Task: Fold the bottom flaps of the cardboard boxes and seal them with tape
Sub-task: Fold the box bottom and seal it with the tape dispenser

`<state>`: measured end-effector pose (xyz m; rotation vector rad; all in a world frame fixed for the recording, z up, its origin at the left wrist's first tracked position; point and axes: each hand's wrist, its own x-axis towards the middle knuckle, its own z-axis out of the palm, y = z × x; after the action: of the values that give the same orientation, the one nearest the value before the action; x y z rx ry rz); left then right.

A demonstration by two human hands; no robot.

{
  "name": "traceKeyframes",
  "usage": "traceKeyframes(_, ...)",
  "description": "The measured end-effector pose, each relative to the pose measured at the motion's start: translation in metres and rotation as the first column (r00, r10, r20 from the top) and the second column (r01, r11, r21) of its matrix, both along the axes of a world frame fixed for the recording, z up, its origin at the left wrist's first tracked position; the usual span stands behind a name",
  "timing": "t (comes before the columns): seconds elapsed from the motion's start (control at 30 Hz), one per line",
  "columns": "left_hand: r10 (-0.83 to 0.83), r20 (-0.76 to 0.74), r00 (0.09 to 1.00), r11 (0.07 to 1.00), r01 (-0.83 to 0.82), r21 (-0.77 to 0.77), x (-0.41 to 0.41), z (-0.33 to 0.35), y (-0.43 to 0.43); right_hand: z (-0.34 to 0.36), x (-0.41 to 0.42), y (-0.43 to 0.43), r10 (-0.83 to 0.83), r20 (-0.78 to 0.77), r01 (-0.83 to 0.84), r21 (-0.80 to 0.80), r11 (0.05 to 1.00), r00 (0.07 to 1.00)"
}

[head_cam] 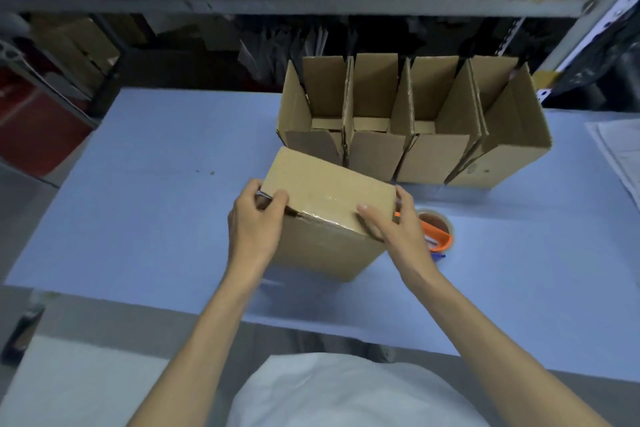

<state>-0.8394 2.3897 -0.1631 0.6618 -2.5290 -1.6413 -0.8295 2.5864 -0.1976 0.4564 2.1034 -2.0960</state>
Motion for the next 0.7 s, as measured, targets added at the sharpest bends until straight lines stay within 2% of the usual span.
traceKeyframes(0.1, 0.016, 0.130, 0.991, 0.996, -0.027, 0.083, 0.013, -0.008, -0.007, 0.003, -0.002, -0.013, 0.046, 0.000, -0.045, 0.204, 0.978, 0.999)
traceKeyframes(0.17, 0.027, 0.184, 0.983, 0.998, -0.036, 0.045, 0.017, -0.013, -0.003, 0.001, -0.001, -0.021, 0.061, 0.004, -0.059, 0.323, 0.945, 0.998)
traceKeyframes(0.23, 0.040, 0.214, 0.976, 0.999, -0.040, -0.008, 0.020, -0.018, 0.003, -0.001, -0.002, -0.025, 0.063, -0.019, -0.052, 0.371, 0.927, 0.998)
traceKeyframes(0.3, 0.072, 0.241, 0.968, 0.996, -0.082, 0.033, 0.022, -0.023, 0.005, -0.006, -0.005, -0.025, 0.046, -0.014, -0.040, 0.309, 0.950, 0.999)
traceKeyframes(0.4, 0.125, 0.252, 0.960, 0.972, -0.170, 0.165, 0.022, -0.028, 0.005, -0.010, -0.012, -0.020, -0.020, 0.062, 0.012, 0.124, 0.992, 0.998)
traceKeyframes(0.43, 0.135, 0.253, 0.958, 0.969, -0.181, 0.167, 0.021, -0.028, 0.006, -0.010, -0.014, -0.018, -0.031, 0.077, 0.022, 0.120, 0.992, 0.997)
traceKeyframes(0.5, 0.134, 0.249, 0.959, 0.975, -0.173, 0.142, 0.019, -0.026, 0.010, -0.009, -0.015, -0.019, -0.018, 0.081, -0.003, 0.254, 0.967, 0.997)
traceKeyframes(0.6, 0.119, 0.225, 0.967, 0.987, -0.140, 0.083, 0.018, -0.023, 0.015, 0.000, -0.012, -0.029, 0.009, 0.106, -0.064, 0.535, 0.842, 0.994)
traceKeyframes(0.67, 0.109, 0.236, 0.966, 0.988, -0.131, 0.081, 0.017, -0.022, 0.014, 0.000, -0.015, -0.031, -0.006, 0.086, -0.046, 0.586, 0.809, 0.996)
traceKeyframes(0.7, 0.112, 0.247, 0.962, 0.985, -0.140, 0.099, 0.016, -0.022, 0.013, -0.001, -0.017, -0.031, -0.005, 0.079, -0.039, 0.541, 0.840, 0.997)
